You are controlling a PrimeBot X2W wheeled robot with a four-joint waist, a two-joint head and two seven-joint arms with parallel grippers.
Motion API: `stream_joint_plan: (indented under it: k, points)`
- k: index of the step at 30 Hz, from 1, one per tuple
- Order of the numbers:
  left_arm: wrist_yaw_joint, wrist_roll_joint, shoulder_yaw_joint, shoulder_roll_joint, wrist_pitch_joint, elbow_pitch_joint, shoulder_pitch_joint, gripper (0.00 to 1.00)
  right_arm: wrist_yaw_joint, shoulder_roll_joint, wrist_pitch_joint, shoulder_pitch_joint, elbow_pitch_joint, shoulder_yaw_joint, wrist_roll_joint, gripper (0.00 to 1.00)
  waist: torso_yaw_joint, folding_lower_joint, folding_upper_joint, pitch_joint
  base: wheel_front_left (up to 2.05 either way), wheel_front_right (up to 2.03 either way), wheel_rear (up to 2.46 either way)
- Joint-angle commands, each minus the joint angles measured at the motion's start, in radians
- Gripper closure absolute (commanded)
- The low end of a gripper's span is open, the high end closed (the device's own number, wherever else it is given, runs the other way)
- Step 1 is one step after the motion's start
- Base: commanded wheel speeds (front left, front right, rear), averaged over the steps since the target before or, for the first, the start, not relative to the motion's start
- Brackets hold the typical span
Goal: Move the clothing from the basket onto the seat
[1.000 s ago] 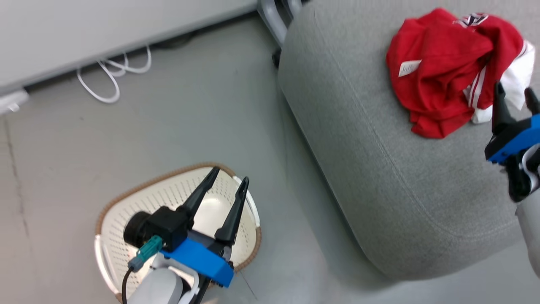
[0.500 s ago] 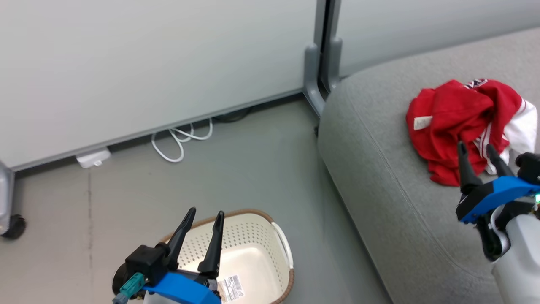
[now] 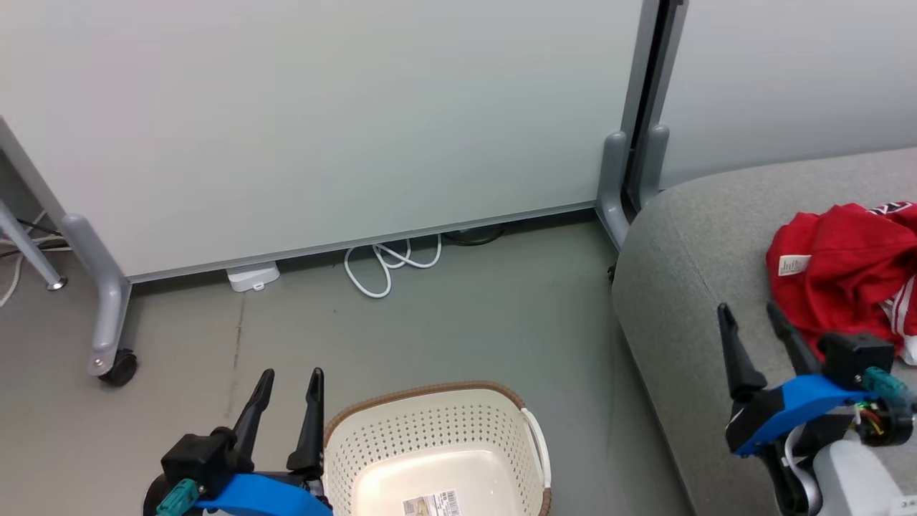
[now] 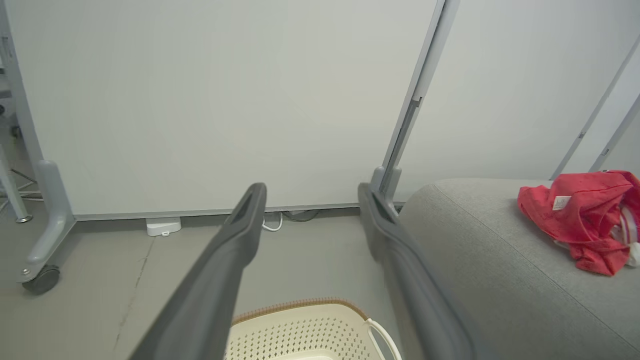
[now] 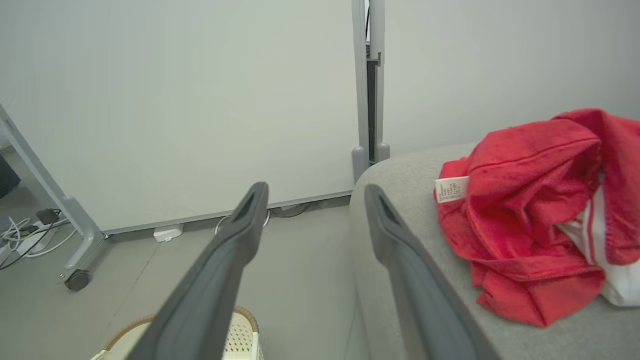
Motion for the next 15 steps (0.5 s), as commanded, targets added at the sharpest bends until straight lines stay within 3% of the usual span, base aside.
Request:
stream_joint_plan:
  k: [1,8,15]
  points:
    - [-0.003,0.012,0.023,-0.003,-0.003,0.007,0.009,0.0,0.0,0.025,0.019,0.049,-0.044,-0.006,-0.028,0.0,0.026,0.0002,0.0,-0.014,0.0,0.0,0.0]
    - [-0.003,0.03,0.092,-0.012,-0.003,0.038,0.02,0.0,0.0,0.105,0.082,0.155,-0.17,-0.009,-0.075,0.0,0.056,0.0002,0.0,-0.022,0.0,0.0,0.0]
    - [-0.003,0.037,0.125,-0.015,-0.003,0.064,0.035,0.0,0.0,0.137,0.114,0.215,-0.235,0.003,-0.086,0.0,0.074,0.0002,0.0,-0.027,0.0,0.0,0.0]
